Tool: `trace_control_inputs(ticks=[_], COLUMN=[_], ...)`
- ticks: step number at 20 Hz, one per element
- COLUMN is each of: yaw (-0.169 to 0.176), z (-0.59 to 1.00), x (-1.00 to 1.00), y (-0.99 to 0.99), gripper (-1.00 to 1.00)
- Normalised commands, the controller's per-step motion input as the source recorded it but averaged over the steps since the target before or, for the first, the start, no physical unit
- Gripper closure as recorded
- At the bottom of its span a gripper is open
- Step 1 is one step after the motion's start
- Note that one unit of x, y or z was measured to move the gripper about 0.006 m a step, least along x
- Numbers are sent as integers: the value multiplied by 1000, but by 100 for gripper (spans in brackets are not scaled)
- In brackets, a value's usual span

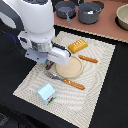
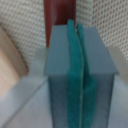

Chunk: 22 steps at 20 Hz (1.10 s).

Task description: Interact with the objects in diverse but meaningful ways.

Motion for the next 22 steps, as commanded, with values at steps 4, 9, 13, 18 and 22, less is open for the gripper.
trace_control_inputs(ticks=[4,9,13,18,22], yaw=[0,0,0,0,0], z=[-385,-402,-341,-271,-81], x=[-341,-503,-494,-437,-304], y=[-14,0,25,113,196], gripper=[-100,-100,-100,-100,-100])
